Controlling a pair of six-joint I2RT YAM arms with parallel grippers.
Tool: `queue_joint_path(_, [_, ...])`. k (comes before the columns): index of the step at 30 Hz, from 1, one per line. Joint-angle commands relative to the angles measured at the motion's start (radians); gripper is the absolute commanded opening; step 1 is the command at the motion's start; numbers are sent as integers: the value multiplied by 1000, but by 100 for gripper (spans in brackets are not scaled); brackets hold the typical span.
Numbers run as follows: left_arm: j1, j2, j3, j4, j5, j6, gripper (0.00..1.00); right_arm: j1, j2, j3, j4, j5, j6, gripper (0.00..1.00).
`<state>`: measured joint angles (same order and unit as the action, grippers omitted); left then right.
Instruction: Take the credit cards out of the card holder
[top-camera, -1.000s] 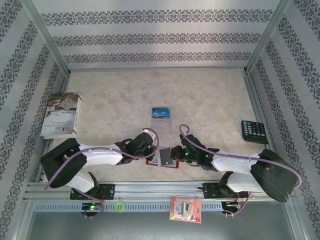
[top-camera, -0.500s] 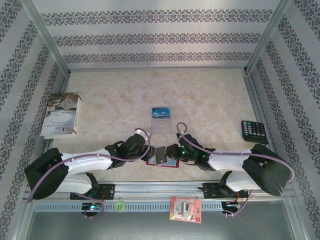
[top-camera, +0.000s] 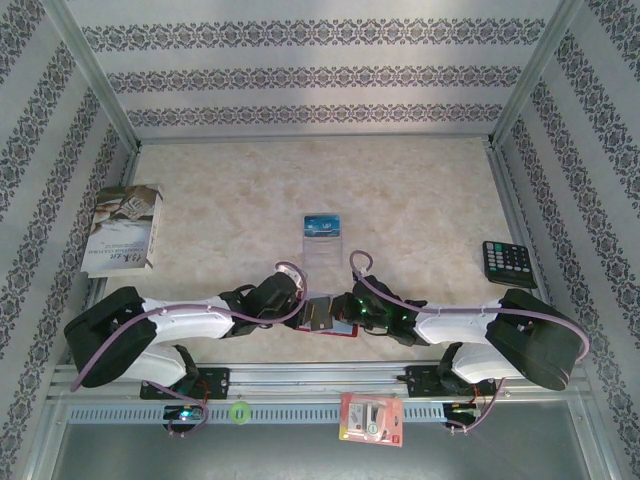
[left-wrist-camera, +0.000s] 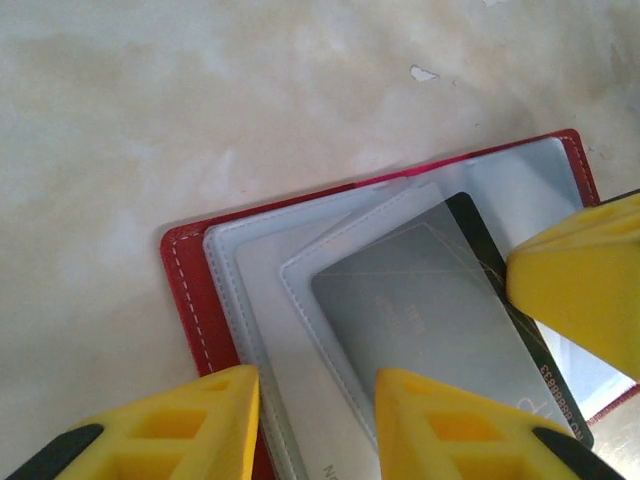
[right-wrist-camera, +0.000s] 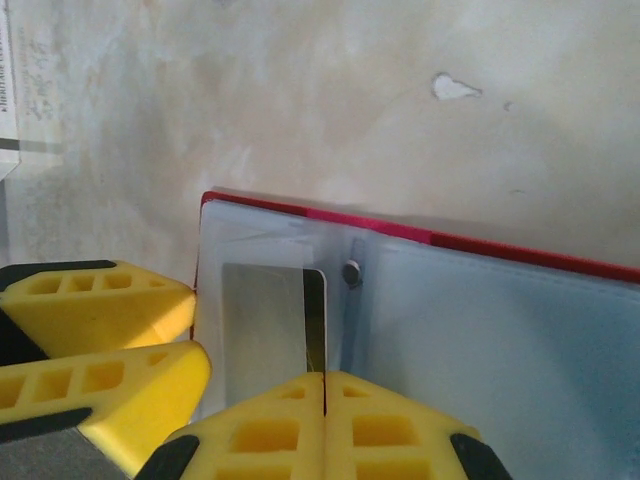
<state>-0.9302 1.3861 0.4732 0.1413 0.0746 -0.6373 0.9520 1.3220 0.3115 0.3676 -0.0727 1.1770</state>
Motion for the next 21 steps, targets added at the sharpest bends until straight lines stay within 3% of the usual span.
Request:
queue_joint_path(1, [-16, 15, 8, -3, -24, -20, 33, 11, -23, 9, -62, 58, 16, 0])
queue_joint_path(9, [-16, 40, 3, -25, -35, -40, 27, 32, -118, 5, -217, 157, 33, 0])
queue_joint_path(21, [-16, 1, -21, -14, -29, -58, 29, 40, -351, 26, -536, 327, -33, 0])
